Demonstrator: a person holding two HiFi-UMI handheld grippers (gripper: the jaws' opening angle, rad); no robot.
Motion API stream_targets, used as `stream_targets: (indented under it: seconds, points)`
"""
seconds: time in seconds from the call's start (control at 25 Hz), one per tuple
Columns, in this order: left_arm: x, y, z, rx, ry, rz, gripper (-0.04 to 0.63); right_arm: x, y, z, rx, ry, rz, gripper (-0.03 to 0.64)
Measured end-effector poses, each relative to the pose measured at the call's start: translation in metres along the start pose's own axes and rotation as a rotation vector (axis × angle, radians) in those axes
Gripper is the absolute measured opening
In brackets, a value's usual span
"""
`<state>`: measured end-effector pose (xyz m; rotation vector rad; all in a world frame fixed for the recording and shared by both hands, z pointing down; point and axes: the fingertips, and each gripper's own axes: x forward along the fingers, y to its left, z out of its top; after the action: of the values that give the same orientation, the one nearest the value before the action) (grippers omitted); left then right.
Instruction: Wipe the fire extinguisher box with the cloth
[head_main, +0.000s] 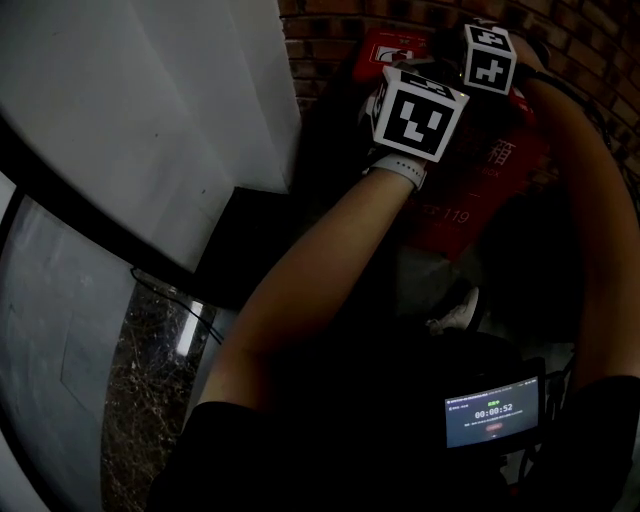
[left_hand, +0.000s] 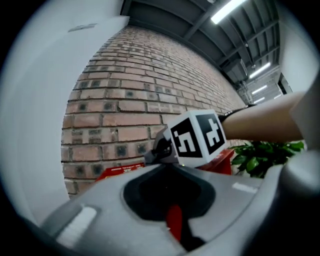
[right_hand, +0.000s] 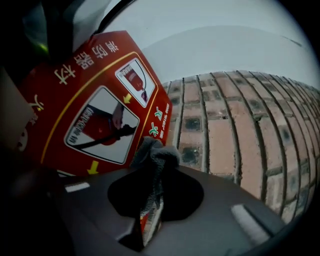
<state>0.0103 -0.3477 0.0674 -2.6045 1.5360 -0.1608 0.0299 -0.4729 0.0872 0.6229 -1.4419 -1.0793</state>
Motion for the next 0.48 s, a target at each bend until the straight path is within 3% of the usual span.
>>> stream_targets:
  seconds: [0.24, 0.48]
  points:
    - [0.002, 0.002, -0.001, -0.009, 0.015, -0.003, 0.002, -0.027, 0.017, 0.014, -0.004, -0.042, 0.005, 0.029]
    - [-0.004, -0.001, 0.003, -0.089, -0.001, -0.021, 0.002, -0.058, 0.032, 0.029, -0.017, -0.079, 0.021, 0.029]
